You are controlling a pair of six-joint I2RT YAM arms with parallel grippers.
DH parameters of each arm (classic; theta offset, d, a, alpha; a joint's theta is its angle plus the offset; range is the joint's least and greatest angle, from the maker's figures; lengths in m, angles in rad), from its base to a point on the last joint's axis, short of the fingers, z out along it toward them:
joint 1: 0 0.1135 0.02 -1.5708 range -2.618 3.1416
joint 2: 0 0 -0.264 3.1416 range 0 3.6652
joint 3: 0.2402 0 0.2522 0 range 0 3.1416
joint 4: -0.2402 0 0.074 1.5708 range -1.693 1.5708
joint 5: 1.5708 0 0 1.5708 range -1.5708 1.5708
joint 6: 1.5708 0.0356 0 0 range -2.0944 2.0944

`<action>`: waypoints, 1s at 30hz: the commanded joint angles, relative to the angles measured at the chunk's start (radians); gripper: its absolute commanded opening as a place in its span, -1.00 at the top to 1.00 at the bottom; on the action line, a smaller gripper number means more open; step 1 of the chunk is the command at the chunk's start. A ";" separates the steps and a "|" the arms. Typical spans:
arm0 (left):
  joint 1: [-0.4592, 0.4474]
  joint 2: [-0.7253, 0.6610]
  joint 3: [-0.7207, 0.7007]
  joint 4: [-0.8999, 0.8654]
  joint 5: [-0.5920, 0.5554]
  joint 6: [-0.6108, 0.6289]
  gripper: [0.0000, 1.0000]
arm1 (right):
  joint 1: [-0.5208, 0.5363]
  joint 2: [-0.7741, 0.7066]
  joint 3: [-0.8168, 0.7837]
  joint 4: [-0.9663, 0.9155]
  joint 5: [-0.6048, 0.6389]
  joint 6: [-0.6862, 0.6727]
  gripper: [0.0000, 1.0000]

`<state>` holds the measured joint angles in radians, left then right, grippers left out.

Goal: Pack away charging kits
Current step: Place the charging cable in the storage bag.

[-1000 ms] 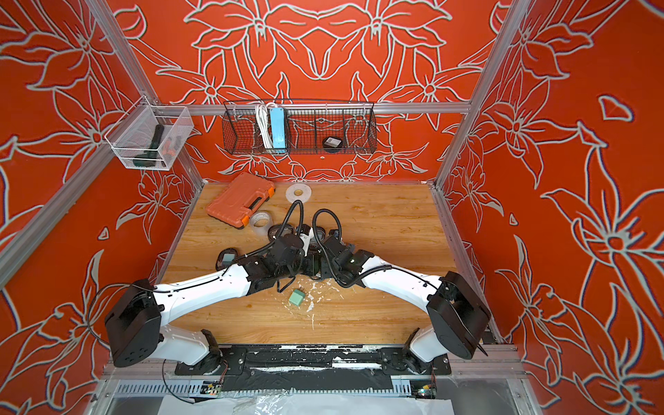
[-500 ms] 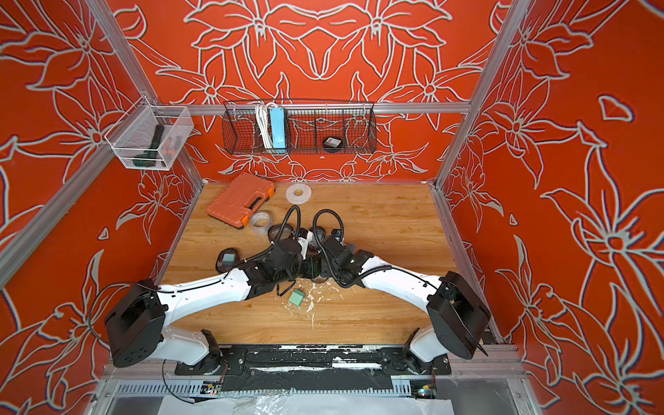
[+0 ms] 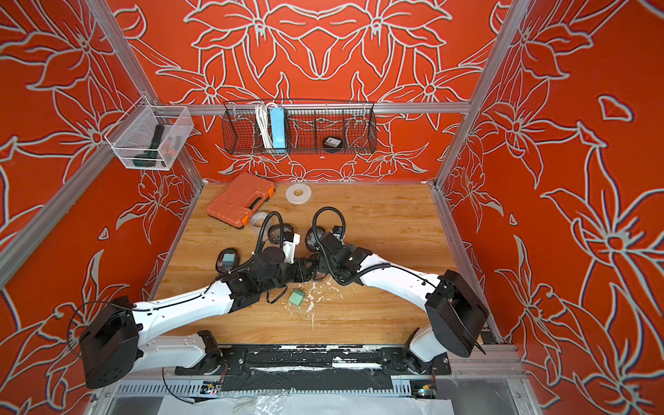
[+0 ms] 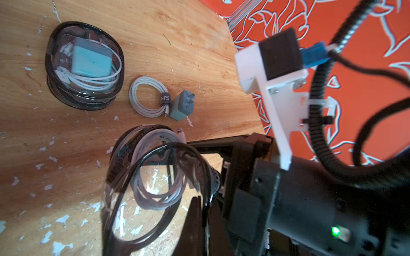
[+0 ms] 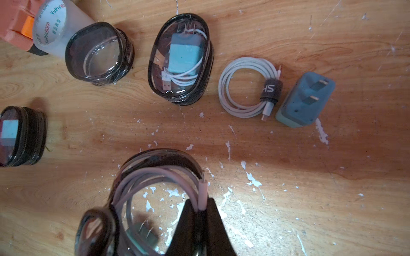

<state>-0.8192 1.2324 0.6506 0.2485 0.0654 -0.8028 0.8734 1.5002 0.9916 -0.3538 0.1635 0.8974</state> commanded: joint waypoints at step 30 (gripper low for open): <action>-0.001 0.072 -0.078 0.240 0.110 -0.144 1.00 | -0.002 -0.075 -0.070 -0.019 0.068 0.033 0.52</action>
<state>-0.8185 1.2831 0.5812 0.4255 0.1600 -0.9436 0.8696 1.4425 0.9314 -0.3336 0.1883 0.9108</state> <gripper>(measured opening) 0.050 0.255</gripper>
